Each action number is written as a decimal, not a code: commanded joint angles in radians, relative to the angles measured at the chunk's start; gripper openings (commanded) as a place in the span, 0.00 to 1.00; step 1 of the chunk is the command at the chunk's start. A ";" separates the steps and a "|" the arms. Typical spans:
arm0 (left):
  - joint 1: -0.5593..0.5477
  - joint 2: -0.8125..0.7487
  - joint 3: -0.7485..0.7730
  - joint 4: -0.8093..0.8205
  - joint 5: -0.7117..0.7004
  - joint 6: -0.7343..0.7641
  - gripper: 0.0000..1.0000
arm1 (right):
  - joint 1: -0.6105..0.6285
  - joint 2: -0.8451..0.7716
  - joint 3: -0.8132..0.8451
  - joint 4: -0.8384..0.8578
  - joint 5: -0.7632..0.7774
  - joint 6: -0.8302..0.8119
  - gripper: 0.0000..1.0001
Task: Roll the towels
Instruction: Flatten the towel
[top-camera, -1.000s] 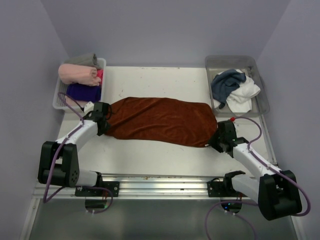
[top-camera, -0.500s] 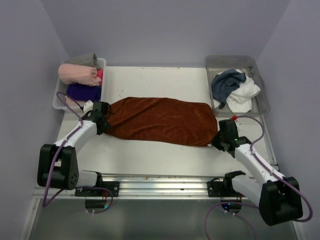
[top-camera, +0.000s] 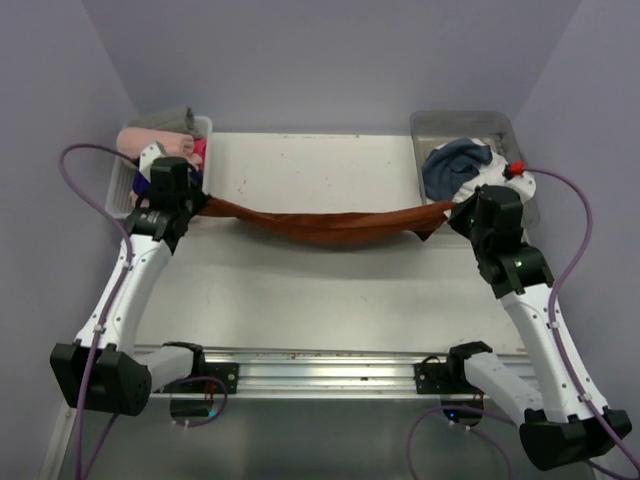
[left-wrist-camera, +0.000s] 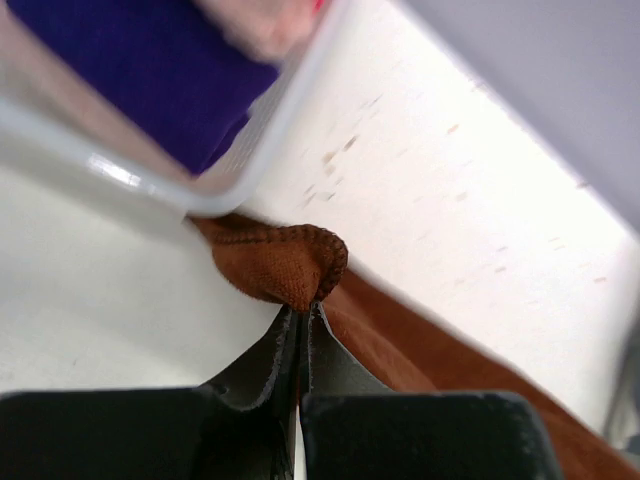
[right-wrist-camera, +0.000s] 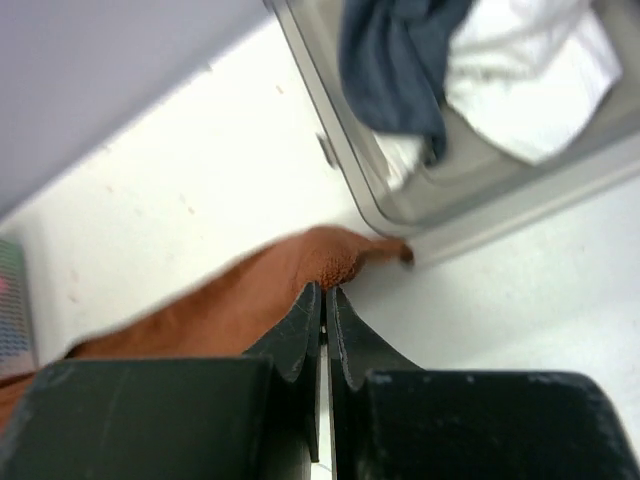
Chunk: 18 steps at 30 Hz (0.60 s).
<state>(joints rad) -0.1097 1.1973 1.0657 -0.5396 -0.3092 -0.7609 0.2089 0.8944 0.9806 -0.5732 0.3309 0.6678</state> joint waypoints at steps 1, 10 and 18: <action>0.004 -0.096 0.187 0.009 0.027 0.075 0.00 | -0.002 -0.038 0.148 -0.010 0.079 -0.077 0.00; 0.004 -0.240 0.422 -0.043 0.021 0.153 0.00 | -0.002 -0.161 0.420 -0.074 0.089 -0.129 0.00; 0.004 -0.367 0.542 -0.118 0.022 0.179 0.00 | -0.002 -0.282 0.572 -0.178 0.103 -0.149 0.00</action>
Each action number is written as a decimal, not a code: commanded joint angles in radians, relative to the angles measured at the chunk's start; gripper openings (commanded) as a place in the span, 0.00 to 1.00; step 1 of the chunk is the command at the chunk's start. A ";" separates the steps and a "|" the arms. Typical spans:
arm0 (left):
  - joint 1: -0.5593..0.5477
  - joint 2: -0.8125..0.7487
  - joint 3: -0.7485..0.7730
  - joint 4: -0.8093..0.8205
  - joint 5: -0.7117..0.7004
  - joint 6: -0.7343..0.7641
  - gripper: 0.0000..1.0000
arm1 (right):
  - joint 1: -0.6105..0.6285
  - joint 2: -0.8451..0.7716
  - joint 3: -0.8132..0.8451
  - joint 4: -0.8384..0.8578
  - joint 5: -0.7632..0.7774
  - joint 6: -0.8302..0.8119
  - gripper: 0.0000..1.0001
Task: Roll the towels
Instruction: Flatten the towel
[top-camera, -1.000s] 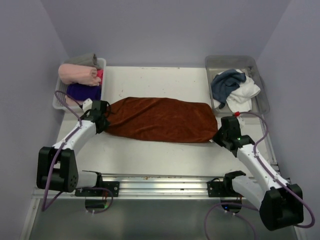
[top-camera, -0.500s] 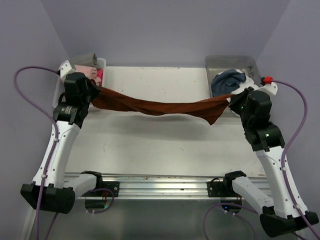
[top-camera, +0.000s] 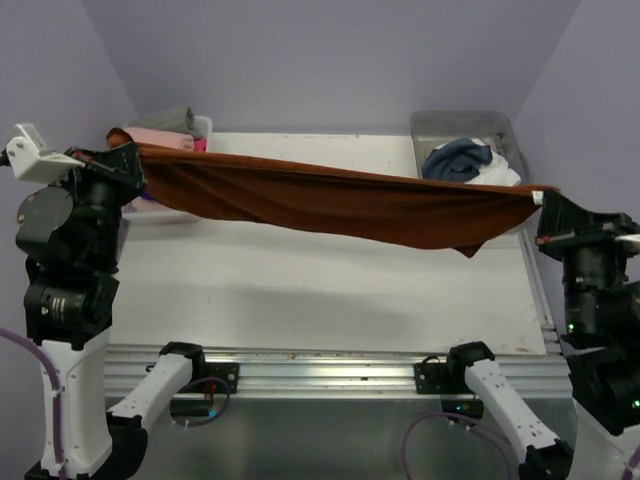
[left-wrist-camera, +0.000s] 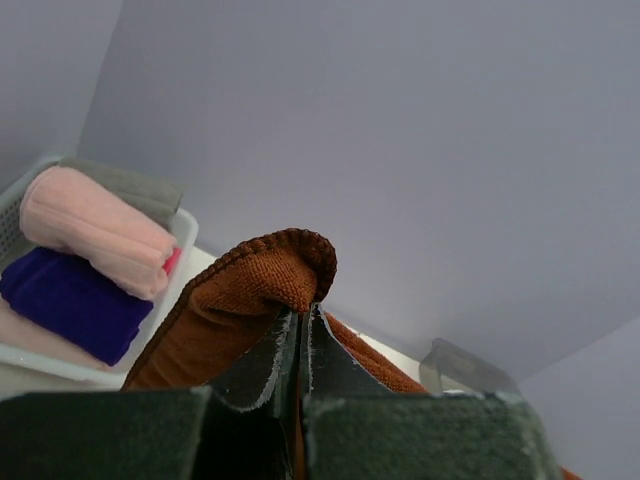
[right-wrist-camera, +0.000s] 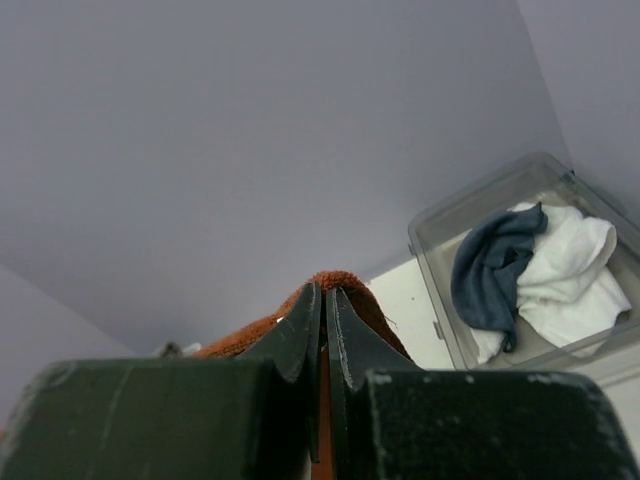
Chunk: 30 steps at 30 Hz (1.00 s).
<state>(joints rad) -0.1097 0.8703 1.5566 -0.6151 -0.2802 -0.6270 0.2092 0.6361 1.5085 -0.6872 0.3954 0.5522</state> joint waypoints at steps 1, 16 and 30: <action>0.004 -0.053 0.063 -0.058 -0.007 0.046 0.00 | -0.004 -0.042 0.051 -0.086 0.040 -0.034 0.00; 0.004 -0.087 -0.237 -0.175 -0.083 -0.051 0.00 | -0.002 -0.063 -0.293 -0.184 0.077 0.023 0.00; 0.004 0.490 -0.570 0.141 -0.093 -0.059 0.00 | -0.004 0.556 -0.576 0.236 0.076 0.068 0.00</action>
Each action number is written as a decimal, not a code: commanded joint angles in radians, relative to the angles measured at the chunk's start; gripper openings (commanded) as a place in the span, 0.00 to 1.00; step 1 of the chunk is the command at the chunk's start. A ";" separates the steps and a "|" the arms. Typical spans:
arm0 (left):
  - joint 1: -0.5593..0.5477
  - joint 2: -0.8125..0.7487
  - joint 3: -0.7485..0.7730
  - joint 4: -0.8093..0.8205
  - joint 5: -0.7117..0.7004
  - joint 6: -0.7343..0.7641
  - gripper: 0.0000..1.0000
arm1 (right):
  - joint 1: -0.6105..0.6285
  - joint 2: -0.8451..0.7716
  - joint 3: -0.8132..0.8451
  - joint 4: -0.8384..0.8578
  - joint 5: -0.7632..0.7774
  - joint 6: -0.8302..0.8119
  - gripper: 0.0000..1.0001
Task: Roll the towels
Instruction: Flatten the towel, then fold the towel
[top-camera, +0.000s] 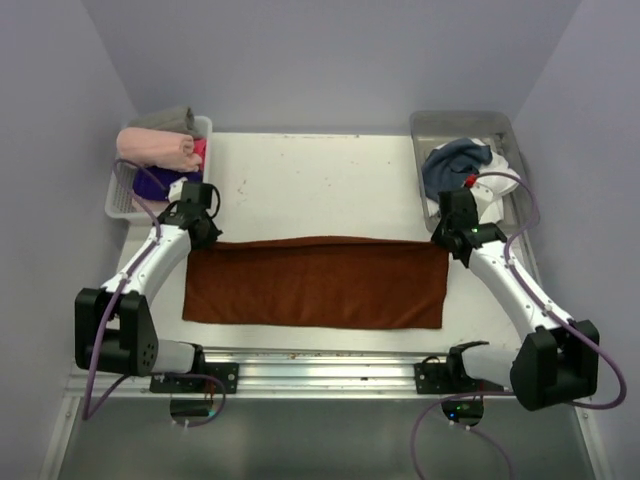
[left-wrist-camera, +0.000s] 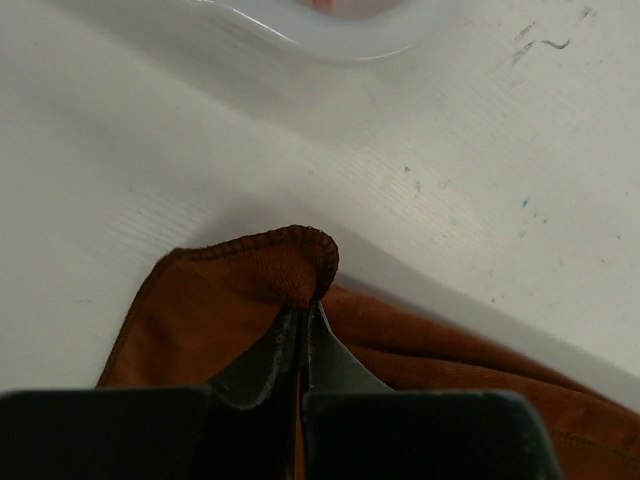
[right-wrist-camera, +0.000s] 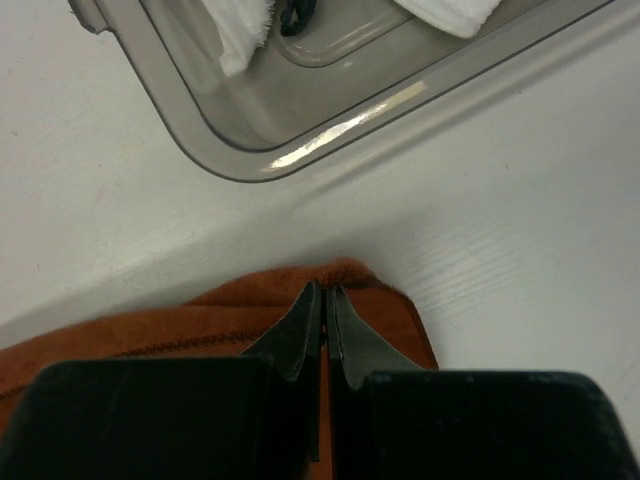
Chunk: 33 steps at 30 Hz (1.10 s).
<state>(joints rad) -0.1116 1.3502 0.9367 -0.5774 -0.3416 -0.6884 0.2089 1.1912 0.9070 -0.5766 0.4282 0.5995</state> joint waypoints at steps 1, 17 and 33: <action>0.007 0.020 0.056 0.108 -0.031 0.004 0.00 | -0.002 0.008 0.026 0.139 0.043 0.017 0.00; 0.058 0.113 0.132 0.125 0.050 0.006 0.00 | -0.003 -0.004 0.043 0.106 0.008 -0.001 0.00; 0.081 -0.083 -0.042 -0.047 0.044 0.012 0.00 | -0.003 -0.292 -0.151 -0.213 -0.203 0.189 0.00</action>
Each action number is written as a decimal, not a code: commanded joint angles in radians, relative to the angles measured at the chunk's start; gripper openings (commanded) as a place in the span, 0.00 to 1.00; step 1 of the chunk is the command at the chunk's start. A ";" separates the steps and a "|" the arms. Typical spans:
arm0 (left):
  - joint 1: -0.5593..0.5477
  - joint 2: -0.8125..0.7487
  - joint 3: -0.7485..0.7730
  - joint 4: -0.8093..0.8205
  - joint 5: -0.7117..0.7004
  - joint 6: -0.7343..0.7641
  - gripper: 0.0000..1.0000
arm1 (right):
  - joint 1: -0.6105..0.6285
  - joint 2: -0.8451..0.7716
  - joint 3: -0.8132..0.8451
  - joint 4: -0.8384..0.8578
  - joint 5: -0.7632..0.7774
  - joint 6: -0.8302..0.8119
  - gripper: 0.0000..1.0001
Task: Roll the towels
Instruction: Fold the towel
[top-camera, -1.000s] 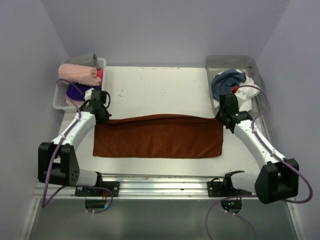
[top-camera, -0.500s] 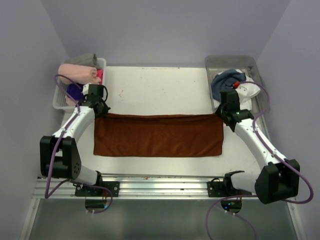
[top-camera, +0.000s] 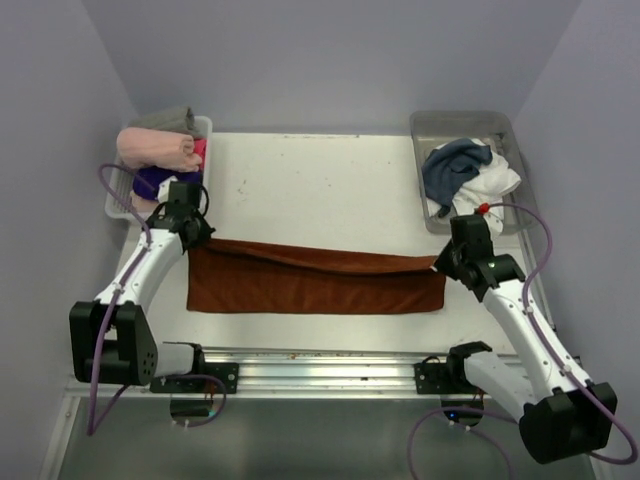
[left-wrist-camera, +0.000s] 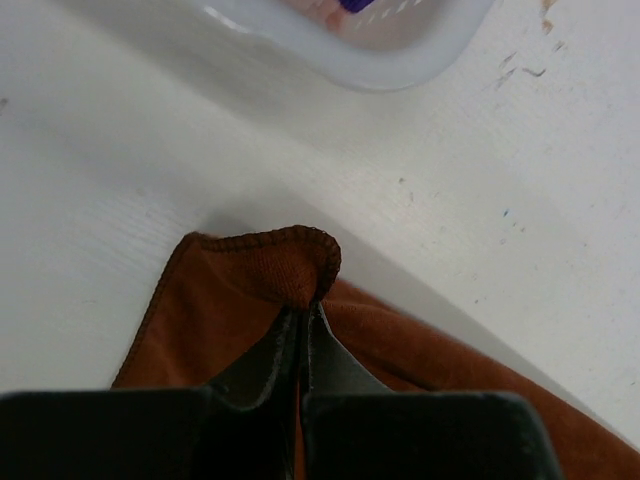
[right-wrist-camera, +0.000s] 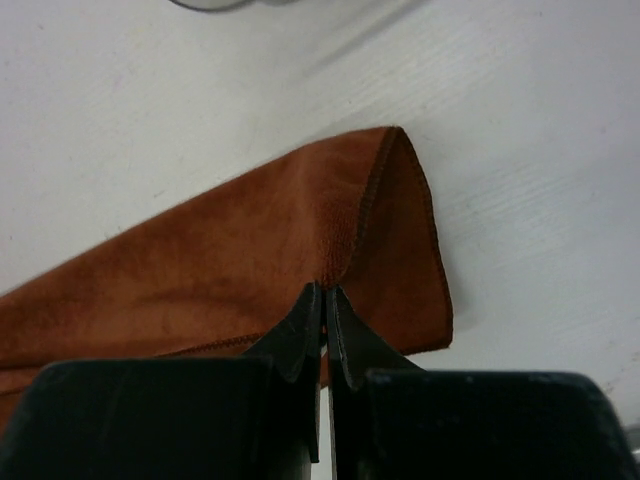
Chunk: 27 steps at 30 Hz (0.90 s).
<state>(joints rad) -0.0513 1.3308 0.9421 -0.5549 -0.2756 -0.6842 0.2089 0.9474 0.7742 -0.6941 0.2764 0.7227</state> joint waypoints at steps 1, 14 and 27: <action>0.022 -0.079 -0.061 -0.082 -0.030 0.003 0.00 | -0.002 -0.064 -0.030 -0.122 -0.039 0.070 0.00; 0.038 -0.200 -0.163 -0.154 -0.031 -0.112 0.00 | -0.002 -0.233 -0.062 -0.254 0.080 0.130 0.00; 0.041 -0.262 -0.258 -0.178 0.009 -0.192 0.00 | -0.003 -0.219 -0.161 -0.208 -0.034 0.182 0.00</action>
<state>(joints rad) -0.0204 1.0889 0.7048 -0.7338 -0.2783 -0.8387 0.2089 0.7143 0.6182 -0.9276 0.2626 0.8745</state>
